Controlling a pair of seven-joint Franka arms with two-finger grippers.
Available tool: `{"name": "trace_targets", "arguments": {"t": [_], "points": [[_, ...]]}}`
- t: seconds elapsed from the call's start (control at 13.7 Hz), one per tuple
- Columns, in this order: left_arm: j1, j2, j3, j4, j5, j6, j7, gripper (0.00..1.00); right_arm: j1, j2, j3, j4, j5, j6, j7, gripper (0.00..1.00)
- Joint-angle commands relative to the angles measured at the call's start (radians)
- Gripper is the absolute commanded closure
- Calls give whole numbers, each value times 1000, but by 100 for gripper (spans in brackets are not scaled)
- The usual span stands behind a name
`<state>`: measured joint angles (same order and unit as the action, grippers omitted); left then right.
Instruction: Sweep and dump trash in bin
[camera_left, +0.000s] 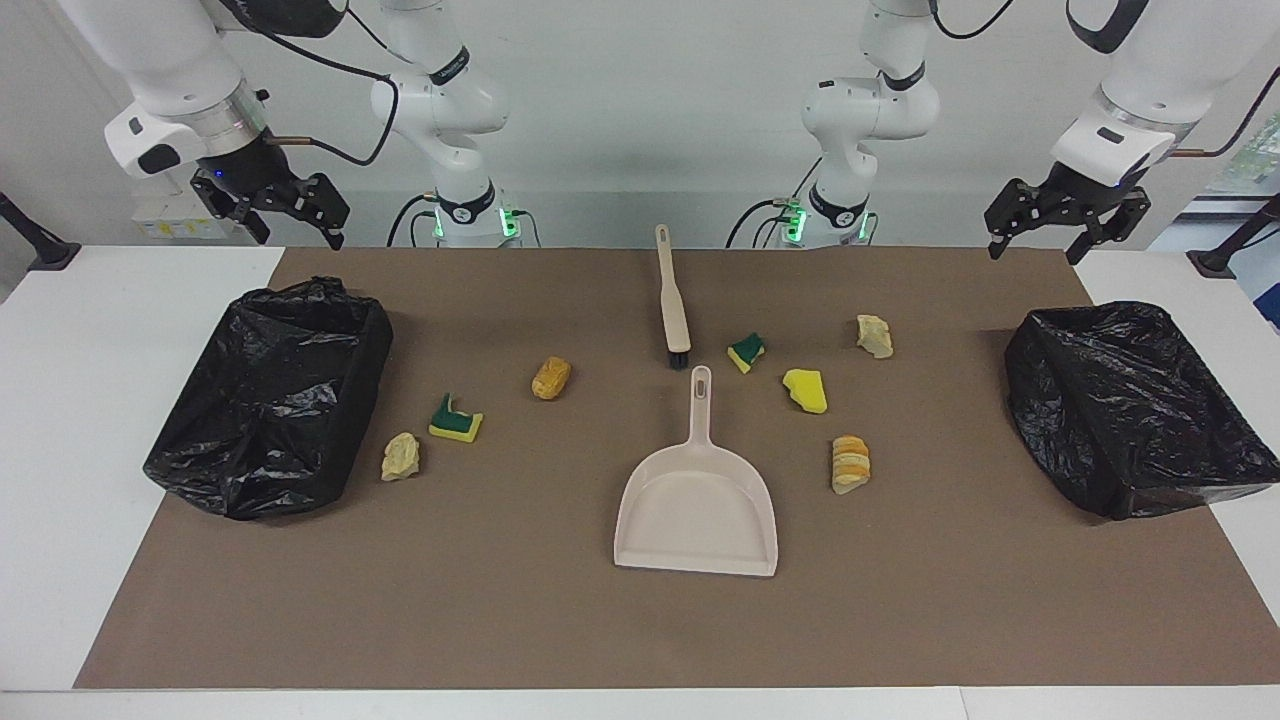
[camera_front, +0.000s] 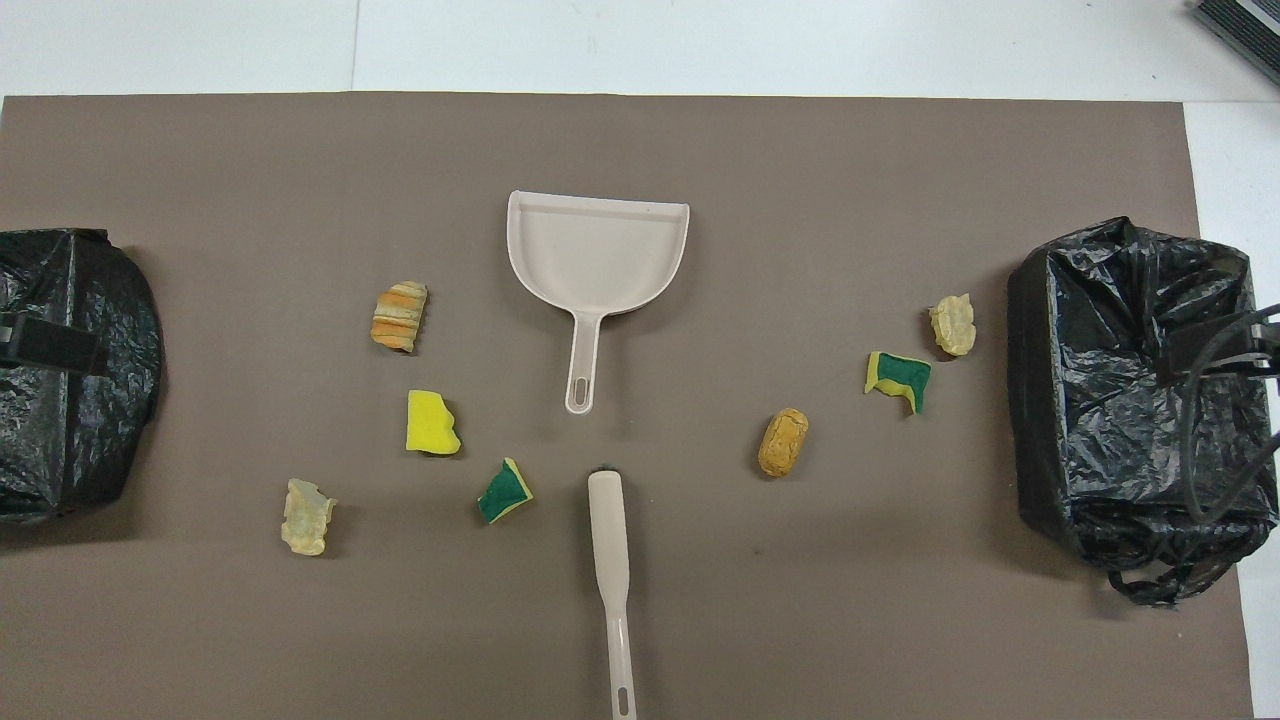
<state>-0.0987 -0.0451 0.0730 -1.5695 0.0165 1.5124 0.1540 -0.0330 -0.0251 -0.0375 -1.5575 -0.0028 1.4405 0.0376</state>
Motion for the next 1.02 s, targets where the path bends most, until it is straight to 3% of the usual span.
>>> {"name": "trace_targets", "arguments": {"t": [0.0, 0.22, 0.95], "points": [[13, -18, -7, -15, -3, -4, 6, 0, 31, -24, 4, -53, 14, 50, 33, 0], [-4, -42, -70, -17, -6, -99, 3, 0, 99, -1, 4, -62, 17, 115, 63, 0], [-73, -90, -87, -90, -26, -89, -36, 0, 399, 177, 7, -52, 126, 348, 535, 0]]}}
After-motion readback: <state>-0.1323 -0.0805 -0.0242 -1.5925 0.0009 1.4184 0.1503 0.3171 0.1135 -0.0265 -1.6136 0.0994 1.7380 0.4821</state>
